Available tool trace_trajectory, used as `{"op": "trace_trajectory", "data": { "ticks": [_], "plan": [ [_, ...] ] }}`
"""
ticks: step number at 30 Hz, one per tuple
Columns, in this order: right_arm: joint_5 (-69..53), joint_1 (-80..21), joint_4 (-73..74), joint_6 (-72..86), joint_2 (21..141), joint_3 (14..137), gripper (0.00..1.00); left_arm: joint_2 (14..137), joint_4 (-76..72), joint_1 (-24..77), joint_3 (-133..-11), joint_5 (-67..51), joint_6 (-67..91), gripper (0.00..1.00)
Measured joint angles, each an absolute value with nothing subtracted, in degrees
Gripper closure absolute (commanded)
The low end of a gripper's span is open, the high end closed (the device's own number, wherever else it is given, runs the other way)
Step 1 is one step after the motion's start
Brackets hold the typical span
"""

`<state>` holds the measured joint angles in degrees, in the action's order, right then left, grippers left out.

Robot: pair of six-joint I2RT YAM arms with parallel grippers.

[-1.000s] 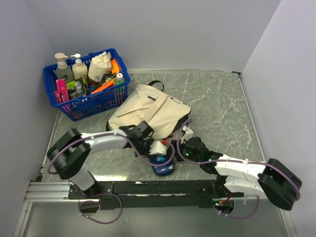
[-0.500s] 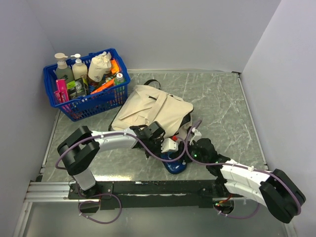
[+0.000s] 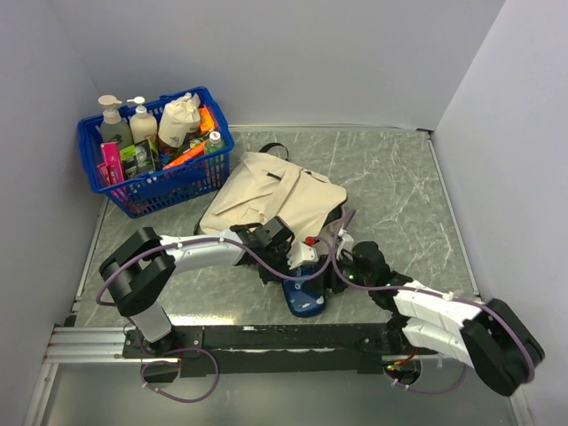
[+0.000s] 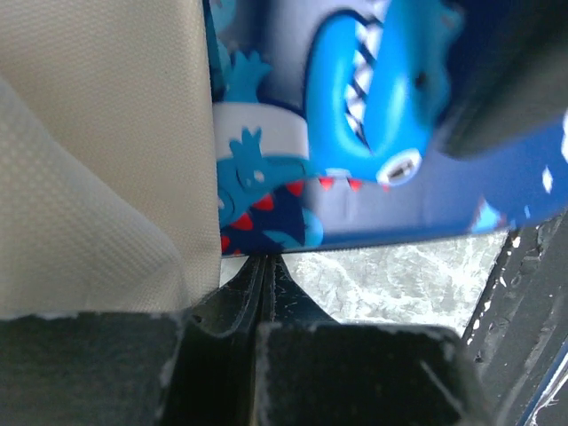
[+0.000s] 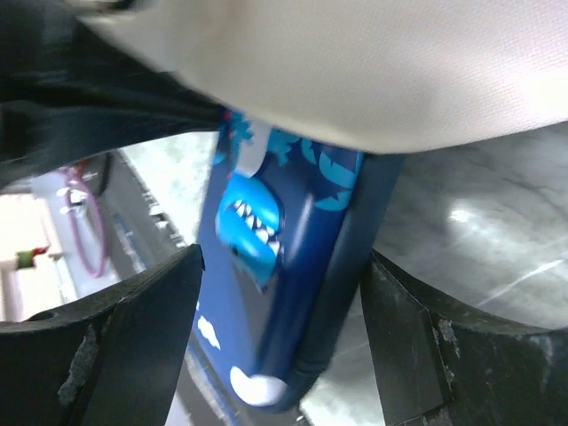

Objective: Pack the student bag
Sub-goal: Pick up the stationery from the center of the board.

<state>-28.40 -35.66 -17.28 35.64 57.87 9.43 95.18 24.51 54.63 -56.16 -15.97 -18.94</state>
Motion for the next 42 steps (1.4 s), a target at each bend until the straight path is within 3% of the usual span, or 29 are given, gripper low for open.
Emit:
{"op": "trace_trajectory", "data": {
  "ticks": [6,13,23,26,30,35,42],
  "plan": [
    [-30.4,-35.6,-9.3,35.5,50.7,14.0,0.24,95.1,24.8,54.3,-56.2,-15.0,-17.3,0.99],
    [-31.2,-35.6,-9.6,35.5,56.5,14.2,0.25,95.1,24.7,54.1,-56.2,-16.0,-15.0,0.99],
    [-31.2,-35.4,-15.4,36.4,63.6,14.4,0.34,98.3,28.4,53.6,-59.5,-18.1,-8.8,0.99],
    [-30.7,-35.4,-15.3,36.6,63.2,14.6,0.39,98.5,29.1,53.7,-60.1,-18.5,-7.7,0.99],
    [-30.0,-35.4,-15.9,36.7,62.3,15.0,0.57,98.8,31.4,53.7,-62.1,-19.5,-5.8,0.99],
    [-29.7,-35.5,-18.3,37.7,60.5,15.2,0.72,98.9,33.6,52.5,-64.9,-23.7,-3.1,0.99],
    [-31.4,-36.0,-9.4,38.0,52.6,15.2,0.76,94.0,27.5,50.6,-72.9,-33.0,-2.4,0.98]
  ]
}}
